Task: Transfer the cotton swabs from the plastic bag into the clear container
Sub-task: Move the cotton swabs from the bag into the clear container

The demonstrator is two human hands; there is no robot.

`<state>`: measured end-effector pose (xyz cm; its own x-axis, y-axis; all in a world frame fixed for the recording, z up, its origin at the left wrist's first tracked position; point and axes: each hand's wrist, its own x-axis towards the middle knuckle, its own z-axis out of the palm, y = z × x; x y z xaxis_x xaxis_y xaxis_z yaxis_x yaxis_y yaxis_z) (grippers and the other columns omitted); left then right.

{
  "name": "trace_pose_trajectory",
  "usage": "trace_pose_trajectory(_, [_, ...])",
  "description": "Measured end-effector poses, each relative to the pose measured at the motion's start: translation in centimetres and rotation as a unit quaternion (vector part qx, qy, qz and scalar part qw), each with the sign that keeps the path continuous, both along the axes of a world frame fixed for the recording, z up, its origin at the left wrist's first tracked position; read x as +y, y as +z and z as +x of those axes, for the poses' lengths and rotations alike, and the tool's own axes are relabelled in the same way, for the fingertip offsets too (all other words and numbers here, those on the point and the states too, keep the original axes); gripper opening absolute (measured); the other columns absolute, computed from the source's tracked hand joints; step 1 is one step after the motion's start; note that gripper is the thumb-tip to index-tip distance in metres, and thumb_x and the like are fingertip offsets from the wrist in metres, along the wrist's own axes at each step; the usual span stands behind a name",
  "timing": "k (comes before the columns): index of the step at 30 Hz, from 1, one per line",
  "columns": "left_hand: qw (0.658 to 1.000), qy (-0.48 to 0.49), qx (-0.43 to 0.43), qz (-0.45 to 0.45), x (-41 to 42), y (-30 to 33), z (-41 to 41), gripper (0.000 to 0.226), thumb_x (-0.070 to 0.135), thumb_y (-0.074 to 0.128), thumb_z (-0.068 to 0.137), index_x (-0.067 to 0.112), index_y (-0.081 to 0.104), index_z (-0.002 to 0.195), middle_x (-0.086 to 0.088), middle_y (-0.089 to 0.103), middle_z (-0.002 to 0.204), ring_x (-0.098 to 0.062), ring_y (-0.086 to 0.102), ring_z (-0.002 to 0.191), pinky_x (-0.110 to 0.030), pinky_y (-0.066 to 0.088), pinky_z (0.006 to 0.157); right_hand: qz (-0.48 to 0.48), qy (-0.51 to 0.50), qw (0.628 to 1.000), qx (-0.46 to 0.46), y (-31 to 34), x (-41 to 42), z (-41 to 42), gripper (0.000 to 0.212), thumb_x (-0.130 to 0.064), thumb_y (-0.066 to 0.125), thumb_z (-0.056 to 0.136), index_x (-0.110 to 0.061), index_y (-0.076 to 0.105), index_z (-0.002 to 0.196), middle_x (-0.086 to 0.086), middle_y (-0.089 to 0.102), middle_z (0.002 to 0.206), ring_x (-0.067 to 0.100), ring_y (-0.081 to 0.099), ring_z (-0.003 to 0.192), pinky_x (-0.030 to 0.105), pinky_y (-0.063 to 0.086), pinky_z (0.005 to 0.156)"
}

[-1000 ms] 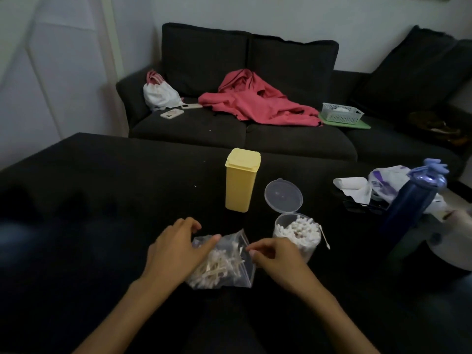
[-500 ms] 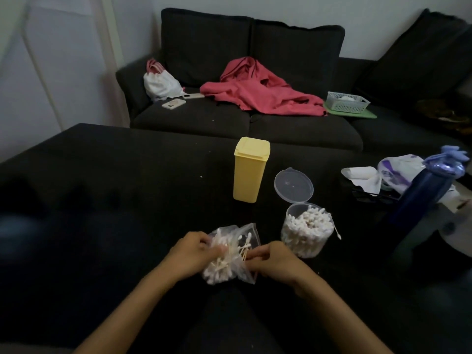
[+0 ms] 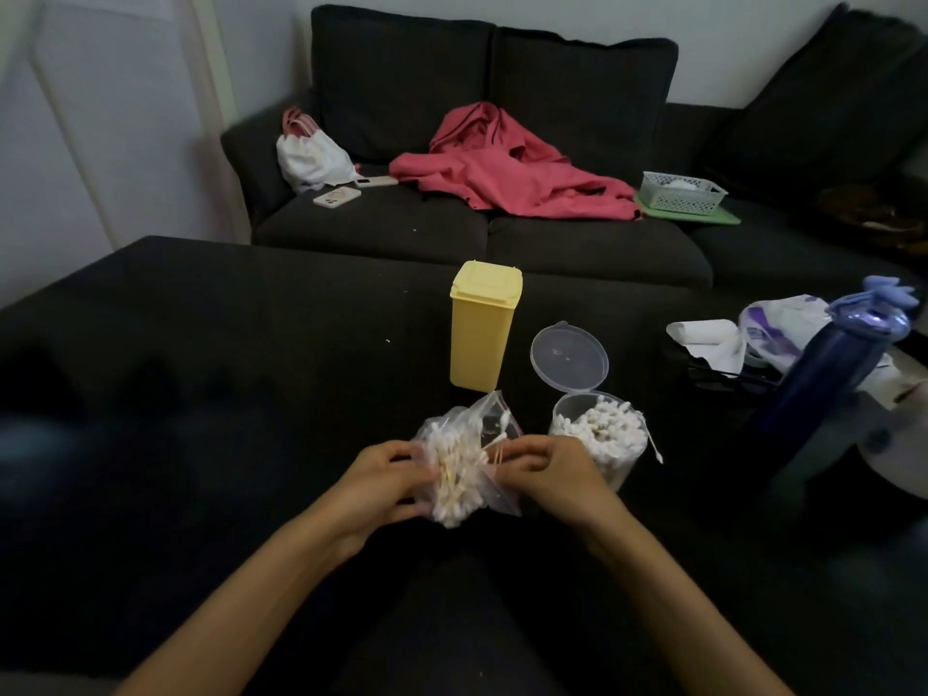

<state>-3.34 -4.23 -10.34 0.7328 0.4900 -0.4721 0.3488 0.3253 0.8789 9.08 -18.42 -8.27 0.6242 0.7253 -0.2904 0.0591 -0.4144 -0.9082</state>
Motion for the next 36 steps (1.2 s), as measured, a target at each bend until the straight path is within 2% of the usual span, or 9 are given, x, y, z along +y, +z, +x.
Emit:
trace_pose_trajectory(4, [1.0, -0.017, 0.001, 0.01, -0.2, -0.1, 0.1, 0.035, 0.007, 0.064, 0.086, 0.01, 0.055, 0.119, -0.012, 0.068, 0.105, -0.017, 0.07, 0.086, -0.025, 0.057, 0.063, -0.027, 0.045, 0.998, 0.018, 0.6, -0.3, 0.0, 0.018, -0.01, 0.068, 0.082, -0.022, 0.065, 0.096, -0.008, 0.07, 0.07, -0.004, 0.065, 0.06, 0.009, 0.046, 0.052])
trace_pose_trajectory(7, [0.995, -0.081, 0.009, 0.056, -0.5, -0.1, 0.1, 0.034, 0.01, 0.064, 0.086, 0.016, 0.058, 0.118, -0.007, 0.071, 0.102, -0.014, 0.071, 0.088, -0.025, 0.057, 0.069, -0.036, 0.038, 0.999, -0.015, 0.3, -0.3, -0.1, 0.01, -0.011, 0.064, 0.085, -0.017, 0.068, 0.091, -0.001, 0.07, 0.078, 0.003, 0.065, 0.07, 0.014, 0.051, 0.062])
trace_pose_trajectory(13, [0.984, -0.133, 0.004, 0.121, -0.8, 0.1, 0.2, 0.02, 0.011, 0.055, 0.092, 0.018, 0.069, 0.106, -0.001, 0.072, 0.1, -0.007, 0.07, 0.088, -0.018, 0.054, 0.068, -0.035, 0.004, 0.999, -0.032, 0.1, -0.2, -0.1, 0.02, -0.005, 0.061, 0.085, -0.024, 0.063, 0.076, -0.002, 0.066, 0.066, 0.003, 0.062, 0.062, 0.013, 0.046, 0.055])
trace_pose_trajectory(18, [0.98, -0.143, 0.006, 0.14, -1.0, 0.2, 0.3, 0.016, 0.018, 0.057, 0.091, 0.022, 0.071, 0.098, 0.006, 0.073, 0.088, -0.001, 0.069, 0.079, -0.014, 0.052, 0.063, -0.073, 0.036, 0.994, -0.071, -0.4, 0.2, -0.3, 0.009, -0.013, 0.065, 0.084, -0.021, 0.067, 0.084, -0.001, 0.07, 0.081, 0.008, 0.067, 0.077, 0.02, 0.054, 0.066])
trace_pose_trajectory(21, [0.984, -0.111, 0.012, 0.136, -0.7, 0.0, 0.2, 0.015, 0.016, 0.056, 0.092, 0.017, 0.069, 0.099, 0.002, 0.072, 0.089, -0.003, 0.069, 0.075, -0.018, 0.054, 0.061, -0.058, 0.016, 0.997, -0.056, -0.1, 0.3, -0.3, 0.005, -0.011, 0.067, 0.083, -0.016, 0.066, 0.081, 0.007, 0.071, 0.08, 0.013, 0.068, 0.071, 0.021, 0.056, 0.065])
trace_pose_trajectory(24, [0.988, -0.081, 0.04, 0.126, -0.3, -0.3, 0.2, 0.016, 0.015, 0.054, 0.094, 0.012, 0.066, 0.104, -0.014, 0.07, 0.103, -0.016, 0.069, 0.087, -0.027, 0.059, 0.071, -0.061, 0.041, 0.997, 0.02, 0.5, 0.1, -0.2, 0.012, -0.013, 0.07, 0.082, -0.012, 0.065, 0.093, 0.004, 0.072, 0.076, 0.007, 0.066, 0.063, 0.016, 0.052, 0.059])
trace_pose_trajectory(27, [0.988, -0.083, 0.065, 0.112, -0.2, -0.2, 0.2, 0.022, 0.017, 0.052, 0.093, 0.011, 0.064, 0.11, -0.018, 0.067, 0.11, -0.024, 0.067, 0.099, -0.027, 0.059, 0.071, -0.066, 0.064, 0.994, 0.056, 1.0, -0.4, 0.2, 0.012, -0.013, 0.068, 0.083, -0.013, 0.065, 0.094, 0.002, 0.072, 0.078, 0.005, 0.067, 0.064, 0.015, 0.053, 0.06])
trace_pose_trajectory(32, [0.98, -0.164, 0.061, 0.094, -0.4, 0.2, 0.3, 0.046, 0.046, 0.06, 0.083, 0.026, 0.053, 0.124, -0.003, 0.064, 0.114, -0.016, 0.063, 0.101, -0.026, 0.052, 0.077, -0.04, 0.034, 0.998, 0.03, 0.5, -0.4, -0.1, 0.005, -0.008, 0.063, 0.086, -0.012, 0.067, 0.088, 0.006, 0.07, 0.08, 0.007, 0.066, 0.064, 0.014, 0.054, 0.059])
trace_pose_trajectory(36, [0.976, -0.177, 0.052, 0.113, -0.9, 0.6, 0.6, 0.041, 0.039, 0.067, 0.081, 0.025, 0.053, 0.118, 0.002, 0.07, 0.101, -0.005, 0.068, 0.087, -0.016, 0.051, 0.064, -0.038, 0.015, 0.999, 0.015, 0.2, 0.0, -0.7, 0.011, -0.007, 0.068, 0.082, -0.008, 0.066, 0.093, 0.008, 0.071, 0.077, 0.007, 0.065, 0.058, 0.013, 0.053, 0.055])
